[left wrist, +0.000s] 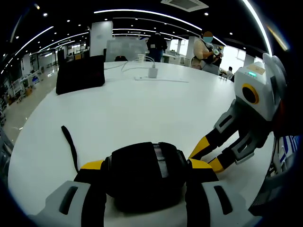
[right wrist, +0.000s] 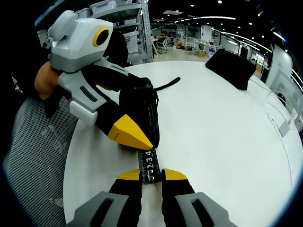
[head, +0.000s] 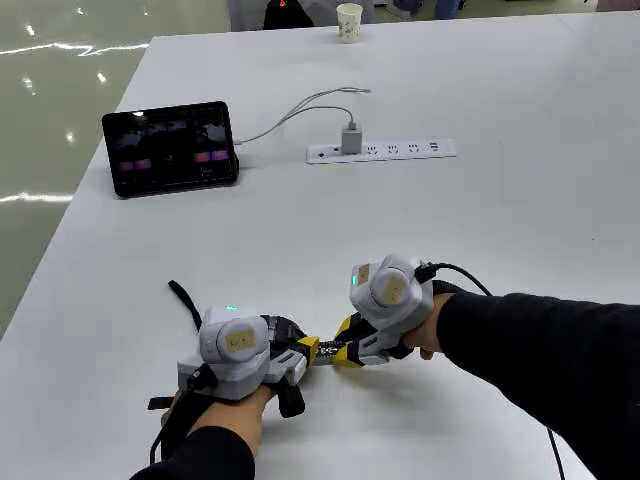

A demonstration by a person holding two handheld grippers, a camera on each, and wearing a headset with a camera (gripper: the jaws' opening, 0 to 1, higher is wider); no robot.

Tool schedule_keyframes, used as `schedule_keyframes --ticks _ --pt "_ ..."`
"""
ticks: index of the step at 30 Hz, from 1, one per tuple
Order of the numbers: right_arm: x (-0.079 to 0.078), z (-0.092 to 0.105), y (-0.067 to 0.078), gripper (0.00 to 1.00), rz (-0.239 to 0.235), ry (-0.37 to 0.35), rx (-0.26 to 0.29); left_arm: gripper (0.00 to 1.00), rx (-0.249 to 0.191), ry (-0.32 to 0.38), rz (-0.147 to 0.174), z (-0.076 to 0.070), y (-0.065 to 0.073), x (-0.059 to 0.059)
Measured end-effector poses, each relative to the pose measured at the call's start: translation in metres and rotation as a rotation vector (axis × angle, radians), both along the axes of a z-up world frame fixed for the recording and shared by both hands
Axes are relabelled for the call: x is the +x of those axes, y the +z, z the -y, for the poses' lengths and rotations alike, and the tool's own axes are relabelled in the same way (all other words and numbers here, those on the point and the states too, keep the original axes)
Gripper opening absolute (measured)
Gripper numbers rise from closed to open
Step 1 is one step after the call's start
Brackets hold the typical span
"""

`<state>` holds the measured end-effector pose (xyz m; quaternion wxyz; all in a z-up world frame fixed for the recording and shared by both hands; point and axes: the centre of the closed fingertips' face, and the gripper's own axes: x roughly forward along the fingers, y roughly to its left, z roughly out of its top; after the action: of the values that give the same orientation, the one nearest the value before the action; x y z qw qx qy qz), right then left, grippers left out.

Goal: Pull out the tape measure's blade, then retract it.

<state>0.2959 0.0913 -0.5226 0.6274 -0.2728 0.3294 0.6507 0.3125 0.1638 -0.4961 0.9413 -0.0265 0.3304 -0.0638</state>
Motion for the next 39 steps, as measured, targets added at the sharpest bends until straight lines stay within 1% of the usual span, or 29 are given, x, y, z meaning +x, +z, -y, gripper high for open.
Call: schedule_keyframes --ticks 6,14,24,34,39 --pt "0.000 -0.004 -0.001 0.12 -0.004 0.000 0.003 0.63 0.000 0.002 -0.001 0.000 0.000 0.000" --pt "0.000 -0.008 0.000 0.12 -0.001 0.020 0.007 0.63 -0.002 0.003 0.000 0.000 0.000 0.000" --pt "0.000 -0.018 0.001 0.12 -0.004 0.027 0.015 0.63 -0.006 0.004 -0.002 0.000 -0.001 0.001" --pt "-0.001 -0.019 0.001 0.12 0.001 0.041 0.016 0.63 -0.006 0.005 0.001 0.000 -0.001 0.001" --pt "-0.001 -0.017 0.000 0.13 0.014 0.057 0.015 0.63 -0.005 0.005 0.001 0.000 -0.001 0.001"
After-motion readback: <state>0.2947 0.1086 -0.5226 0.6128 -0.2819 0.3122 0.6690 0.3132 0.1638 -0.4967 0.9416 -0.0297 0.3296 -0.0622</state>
